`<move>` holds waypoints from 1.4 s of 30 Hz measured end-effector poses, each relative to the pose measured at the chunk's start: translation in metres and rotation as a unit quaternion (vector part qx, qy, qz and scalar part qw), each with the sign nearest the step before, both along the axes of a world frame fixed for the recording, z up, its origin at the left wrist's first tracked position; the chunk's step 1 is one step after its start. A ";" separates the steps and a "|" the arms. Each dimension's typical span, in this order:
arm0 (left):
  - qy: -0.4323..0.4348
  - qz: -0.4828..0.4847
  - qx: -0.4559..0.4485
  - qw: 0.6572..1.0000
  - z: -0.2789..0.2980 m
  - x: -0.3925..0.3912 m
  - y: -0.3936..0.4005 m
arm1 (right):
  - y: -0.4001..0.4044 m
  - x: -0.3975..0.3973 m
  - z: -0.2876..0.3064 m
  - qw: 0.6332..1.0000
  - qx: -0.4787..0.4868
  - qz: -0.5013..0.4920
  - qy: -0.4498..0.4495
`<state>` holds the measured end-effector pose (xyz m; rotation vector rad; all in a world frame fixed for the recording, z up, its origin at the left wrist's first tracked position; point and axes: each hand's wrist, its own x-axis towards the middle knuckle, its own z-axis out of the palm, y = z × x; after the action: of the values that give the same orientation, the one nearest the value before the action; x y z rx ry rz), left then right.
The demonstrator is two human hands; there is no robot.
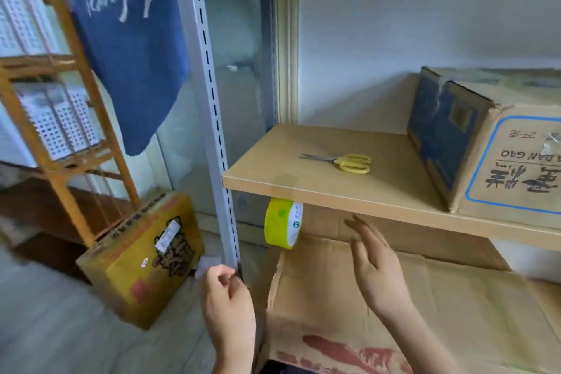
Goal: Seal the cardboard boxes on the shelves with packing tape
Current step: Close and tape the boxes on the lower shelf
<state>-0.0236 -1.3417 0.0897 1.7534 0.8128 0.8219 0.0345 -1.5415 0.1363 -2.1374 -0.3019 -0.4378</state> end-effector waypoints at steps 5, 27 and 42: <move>-0.085 -0.179 -0.095 0.976 0.077 0.024 0.008 | 0.097 0.009 0.047 0.947 0.248 0.132 0.157; 0.097 -0.415 0.044 0.904 0.114 -0.072 -0.068 | 0.008 -0.072 0.049 0.881 0.368 0.126 0.269; 0.097 -0.675 0.100 0.724 0.064 0.069 -0.187 | -0.155 -0.076 -0.023 0.880 0.398 0.054 0.252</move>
<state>0.0455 -1.5285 0.1539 2.0292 -0.5639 -0.3081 -0.0418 -1.6966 0.1130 -1.3380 0.0659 0.0818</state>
